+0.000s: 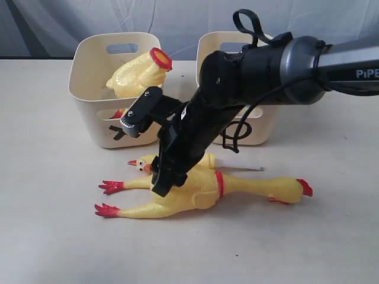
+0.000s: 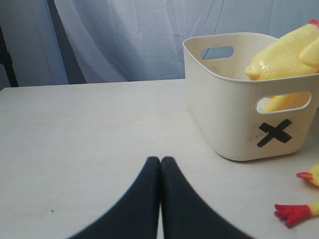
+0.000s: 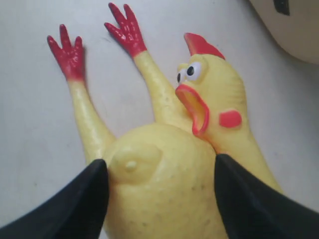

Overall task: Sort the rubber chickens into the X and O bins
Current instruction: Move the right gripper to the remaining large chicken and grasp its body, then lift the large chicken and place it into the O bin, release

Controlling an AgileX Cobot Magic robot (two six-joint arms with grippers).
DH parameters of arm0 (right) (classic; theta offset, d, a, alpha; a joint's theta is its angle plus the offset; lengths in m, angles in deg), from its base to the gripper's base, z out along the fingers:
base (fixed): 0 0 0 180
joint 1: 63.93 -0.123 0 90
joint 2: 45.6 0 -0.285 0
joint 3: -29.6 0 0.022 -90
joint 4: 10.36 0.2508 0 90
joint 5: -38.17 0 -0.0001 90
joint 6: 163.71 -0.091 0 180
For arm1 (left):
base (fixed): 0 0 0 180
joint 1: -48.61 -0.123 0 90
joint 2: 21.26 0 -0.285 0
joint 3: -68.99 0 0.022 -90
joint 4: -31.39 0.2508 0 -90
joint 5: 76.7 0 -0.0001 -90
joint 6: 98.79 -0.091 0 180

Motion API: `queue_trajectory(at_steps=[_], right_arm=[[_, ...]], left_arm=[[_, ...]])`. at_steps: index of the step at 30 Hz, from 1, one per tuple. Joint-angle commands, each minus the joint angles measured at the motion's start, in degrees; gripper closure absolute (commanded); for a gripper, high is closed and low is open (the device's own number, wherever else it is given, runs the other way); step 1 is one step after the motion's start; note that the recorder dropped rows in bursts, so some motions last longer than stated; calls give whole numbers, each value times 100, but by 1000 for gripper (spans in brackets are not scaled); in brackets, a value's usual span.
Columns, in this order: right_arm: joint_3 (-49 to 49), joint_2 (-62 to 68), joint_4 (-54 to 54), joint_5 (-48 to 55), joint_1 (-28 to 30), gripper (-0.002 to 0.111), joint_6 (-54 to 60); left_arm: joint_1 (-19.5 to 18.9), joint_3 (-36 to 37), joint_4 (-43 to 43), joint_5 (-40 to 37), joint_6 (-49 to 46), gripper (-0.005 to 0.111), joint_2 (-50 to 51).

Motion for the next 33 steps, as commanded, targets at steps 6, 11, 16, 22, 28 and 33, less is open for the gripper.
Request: queue_trajectory(at_steps=[6, 11, 16, 22, 28, 33], right_arm=[[-29, 117, -205, 305, 7, 83, -133], [-39, -40, 205, 857, -3, 109, -121], [-39, -986, 422, 1162, -3, 109, -82], [-39, -2376, 693, 669, -3, 109, -80], [-39, -3277, 909, -392, 7, 109, -80], [-39, -3856, 817, -1218, 7, 109, -80]], left_arm=[[0, -21, 0, 73, 13, 107, -19], [0, -21, 0, 73, 13, 107, -19], [0, -21, 0, 73, 13, 107, -19], [0, -21, 0, 73, 13, 107, -19], [0, -21, 0, 73, 13, 107, -19], [0, -21, 0, 73, 13, 107, -19]])
